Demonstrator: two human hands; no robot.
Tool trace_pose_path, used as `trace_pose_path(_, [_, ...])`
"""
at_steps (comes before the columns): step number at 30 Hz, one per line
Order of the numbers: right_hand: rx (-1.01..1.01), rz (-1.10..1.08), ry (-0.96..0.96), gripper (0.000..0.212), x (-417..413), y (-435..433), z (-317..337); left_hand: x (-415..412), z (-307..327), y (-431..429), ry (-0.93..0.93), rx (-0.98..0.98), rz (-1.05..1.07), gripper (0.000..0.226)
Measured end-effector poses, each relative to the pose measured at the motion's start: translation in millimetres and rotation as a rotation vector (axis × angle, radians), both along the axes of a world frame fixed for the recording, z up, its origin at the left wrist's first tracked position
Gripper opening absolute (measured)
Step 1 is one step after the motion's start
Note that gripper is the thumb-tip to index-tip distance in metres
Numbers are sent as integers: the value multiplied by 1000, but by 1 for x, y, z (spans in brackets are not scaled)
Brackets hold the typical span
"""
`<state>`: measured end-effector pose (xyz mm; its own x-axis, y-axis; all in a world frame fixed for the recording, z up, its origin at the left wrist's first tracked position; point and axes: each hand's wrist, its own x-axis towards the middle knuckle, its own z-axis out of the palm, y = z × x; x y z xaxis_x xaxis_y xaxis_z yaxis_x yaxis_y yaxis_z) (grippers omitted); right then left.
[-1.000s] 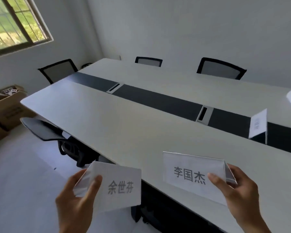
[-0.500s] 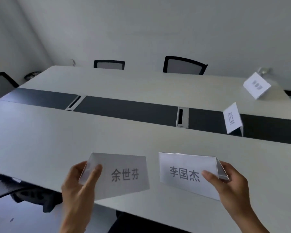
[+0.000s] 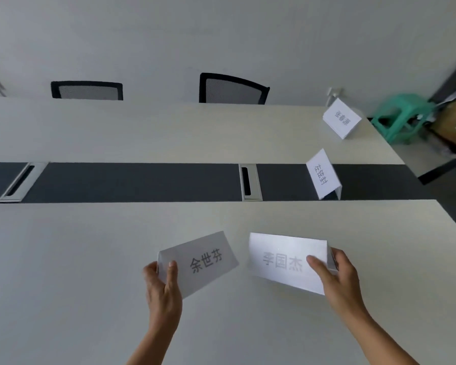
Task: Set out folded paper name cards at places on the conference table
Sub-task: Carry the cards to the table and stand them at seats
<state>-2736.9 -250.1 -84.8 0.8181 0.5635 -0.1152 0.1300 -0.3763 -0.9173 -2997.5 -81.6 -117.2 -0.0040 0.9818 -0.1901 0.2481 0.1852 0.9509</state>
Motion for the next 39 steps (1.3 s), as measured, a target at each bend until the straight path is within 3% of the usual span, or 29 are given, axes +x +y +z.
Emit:
trace_pose_path(7, [4, 95, 35, 40, 60, 87, -38, 20, -29, 3, 50, -63, -16, 47])
trace_pose_path(11, [15, 217, 61, 38, 84, 129, -62, 18, -35, 3, 60, -112, 15, 34])
trace_pose_path(16, [-131, 407, 35, 36, 118, 154, -98, 15, -35, 5, 75, -150, 47, 26])
trace_pose_path(24, [-490, 575, -321, 42, 165, 182, -120, 16, -33, 3, 53, -169, 64, 24])
trace_pose_path(28, [-616, 591, -809, 67, 143, 193, -113, 14, -34, 3, 46, -165, 54, 24])
trace_pose_path(30, [-601, 677, -946, 74, 116, 194, -114, 14, -33, 2, 45, -165, 53, 26])
trace_pose_path(33, [-662, 814, -953, 79, 87, 195, -125, 14, -33, 1, 40, -163, 62, 28])
trace_pose_path(39, [-716, 799, -955, 76, 85, 214, -126, 9, -30, -4, 25, -170, 66, 30])
